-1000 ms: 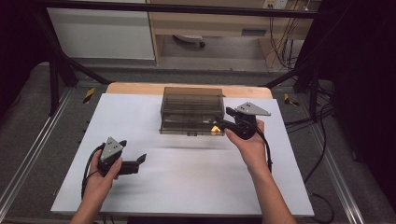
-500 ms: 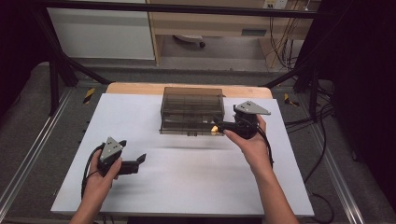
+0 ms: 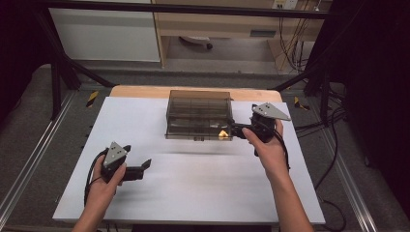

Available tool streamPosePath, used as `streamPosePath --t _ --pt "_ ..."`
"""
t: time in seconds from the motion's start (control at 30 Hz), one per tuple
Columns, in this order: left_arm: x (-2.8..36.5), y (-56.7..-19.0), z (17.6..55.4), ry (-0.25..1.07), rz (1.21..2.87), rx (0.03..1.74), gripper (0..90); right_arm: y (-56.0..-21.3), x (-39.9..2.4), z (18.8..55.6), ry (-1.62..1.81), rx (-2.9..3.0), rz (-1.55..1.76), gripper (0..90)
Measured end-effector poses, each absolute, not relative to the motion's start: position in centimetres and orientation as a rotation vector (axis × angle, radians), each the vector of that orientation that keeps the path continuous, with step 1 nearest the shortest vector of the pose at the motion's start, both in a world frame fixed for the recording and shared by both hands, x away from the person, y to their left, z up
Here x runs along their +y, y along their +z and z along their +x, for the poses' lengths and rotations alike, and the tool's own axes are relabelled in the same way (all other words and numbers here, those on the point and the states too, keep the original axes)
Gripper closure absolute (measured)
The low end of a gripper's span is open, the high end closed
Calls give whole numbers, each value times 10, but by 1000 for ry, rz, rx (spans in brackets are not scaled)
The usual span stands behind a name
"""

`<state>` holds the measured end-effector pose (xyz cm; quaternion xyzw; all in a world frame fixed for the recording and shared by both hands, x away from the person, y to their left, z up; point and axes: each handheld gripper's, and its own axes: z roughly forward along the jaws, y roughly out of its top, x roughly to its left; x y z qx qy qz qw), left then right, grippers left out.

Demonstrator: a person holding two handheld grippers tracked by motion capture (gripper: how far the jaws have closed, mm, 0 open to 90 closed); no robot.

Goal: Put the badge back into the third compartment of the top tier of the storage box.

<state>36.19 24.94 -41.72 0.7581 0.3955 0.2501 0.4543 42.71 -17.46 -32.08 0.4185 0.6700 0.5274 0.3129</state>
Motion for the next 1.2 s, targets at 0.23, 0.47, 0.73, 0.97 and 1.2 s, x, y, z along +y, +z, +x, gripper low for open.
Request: streamPosePath --t 0.23,0.47,0.73,0.97,1.2 --pt "249 -417 362 617 1871 976 72 -317 -185 426 1376 1748 1109 20" --pt "249 -417 362 616 1872 976 72 -318 -197 427 1315 1737 1134 18" --pt "249 -418 362 616 1874 976 72 -322 -212 426 1247 1723 1155 11" --pt "248 -417 362 614 1873 973 72 -330 -219 425 1209 1747 1145 13" --pt "249 -417 362 614 1871 972 72 -335 -225 423 1208 1766 1154 13"
